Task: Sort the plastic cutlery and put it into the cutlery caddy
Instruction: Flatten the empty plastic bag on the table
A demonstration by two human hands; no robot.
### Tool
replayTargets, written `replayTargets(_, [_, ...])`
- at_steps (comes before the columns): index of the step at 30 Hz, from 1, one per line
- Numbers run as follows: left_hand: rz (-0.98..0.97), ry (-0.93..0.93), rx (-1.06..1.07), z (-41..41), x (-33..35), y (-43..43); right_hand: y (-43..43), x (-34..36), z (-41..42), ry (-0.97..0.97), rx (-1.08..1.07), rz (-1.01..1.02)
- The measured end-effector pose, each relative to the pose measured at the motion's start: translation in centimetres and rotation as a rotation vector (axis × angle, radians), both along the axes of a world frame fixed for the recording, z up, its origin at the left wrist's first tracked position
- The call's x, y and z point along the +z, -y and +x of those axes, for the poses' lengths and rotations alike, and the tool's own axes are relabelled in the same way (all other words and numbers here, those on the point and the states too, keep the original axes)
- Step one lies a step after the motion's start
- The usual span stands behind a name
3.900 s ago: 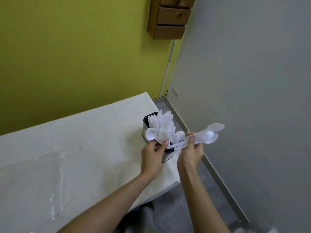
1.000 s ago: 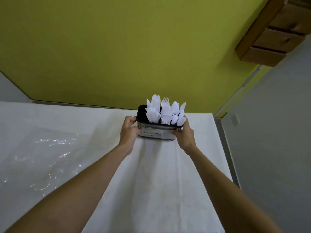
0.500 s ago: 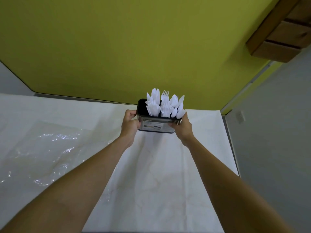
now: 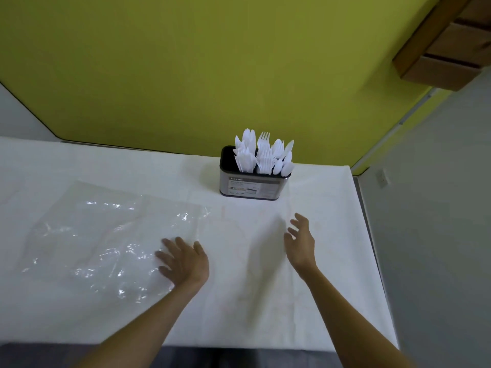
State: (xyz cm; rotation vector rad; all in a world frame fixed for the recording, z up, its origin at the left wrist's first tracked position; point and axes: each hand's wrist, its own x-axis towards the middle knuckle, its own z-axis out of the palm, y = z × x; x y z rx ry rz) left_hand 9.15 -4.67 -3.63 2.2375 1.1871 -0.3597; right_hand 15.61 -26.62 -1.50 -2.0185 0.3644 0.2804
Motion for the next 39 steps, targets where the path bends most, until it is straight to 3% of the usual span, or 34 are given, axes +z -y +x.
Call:
replayTargets(5, [0.013,0.045,-0.481,-0.7,-0.5,6.6,3.5,-1.2,-4.5,-0.01,-0.066,-0.09])
replayTargets(9, [-0.328,0.18,-0.932,-1.5,1.0,10.4,6.0,-1.7,-6.8,-0.01,-0.22,-0.329])
replayTargets(10, [-0.324,0.262,-0.969,-1.6,1.1,10.1,6.4,-1.7,-7.2,-0.016,-0.245,-0.364])
replayTargets(12, [-0.071,0.419,-0.935,-1.6,0.2,8.4,6.5,-1.8,-7.5,-0.041,-0.233,-0.421])
replayTargets(14, [0.218,0.302,-0.913,-1.8,-0.7,5.5,6.2,-1.9,-7.3,-0.093,-0.176,-0.479])
replayTargets(16, [0.333,0.171,-0.857,-2.8,-2.0,2.9,5.8,-1.9,-6.8,-0.14,-0.121,-0.466])
replayTargets(20, [0.269,-0.025,-0.829,-3.5,-4.7,1.0,4.1,-1.8,-5.5,-0.236,-0.051,-0.22])
replayTargets(23, [0.162,-0.019,-0.799,-2.8,-4.4,0.9,2.5,-0.3,-4.7,-0.249,0.006,0.038])
replayTargets(26, [-0.079,-0.011,-0.775,-2.1,-3.6,-0.4,-0.4,1.7,-4.1,-0.147,0.103,0.195])
replayTargets(28, [-0.144,0.146,-0.722,-2.2,-2.9,-2.2,-3.4,3.0,-4.0,-0.114,0.215,0.199])
replayTargets(30, [-0.225,0.394,-0.528,-2.6,-1.7,-4.3,-6.5,3.6,-4.3,-0.158,0.434,0.091])
replayTargets(32, [-0.078,0.549,-0.352,-3.2,-0.9,-6.5,-8.9,3.4,-4.7,-0.207,0.574,-0.012])
replayTargets(33, [0.073,0.566,-0.27,-3.4,-0.5,-7.4,-9.6,3.2,-4.8,-0.173,0.524,-0.064])
replayTargets(35, [0.221,0.467,-0.068,-3.5,-0.1,-8.6,-9.5,2.4,-4.4,-0.059,0.2,-0.189])
replayTargets(37, [0.056,0.285,0.06,-3.3,0.0,-9.0,-8.9,1.6,-4.1,-0.169,-0.031,-0.146])
replayTargets(39, [-0.148,0.167,0.098,-3.3,0.3,-8.8,-8.8,-0.2,-4.9,-0.332,0.052,-0.055])
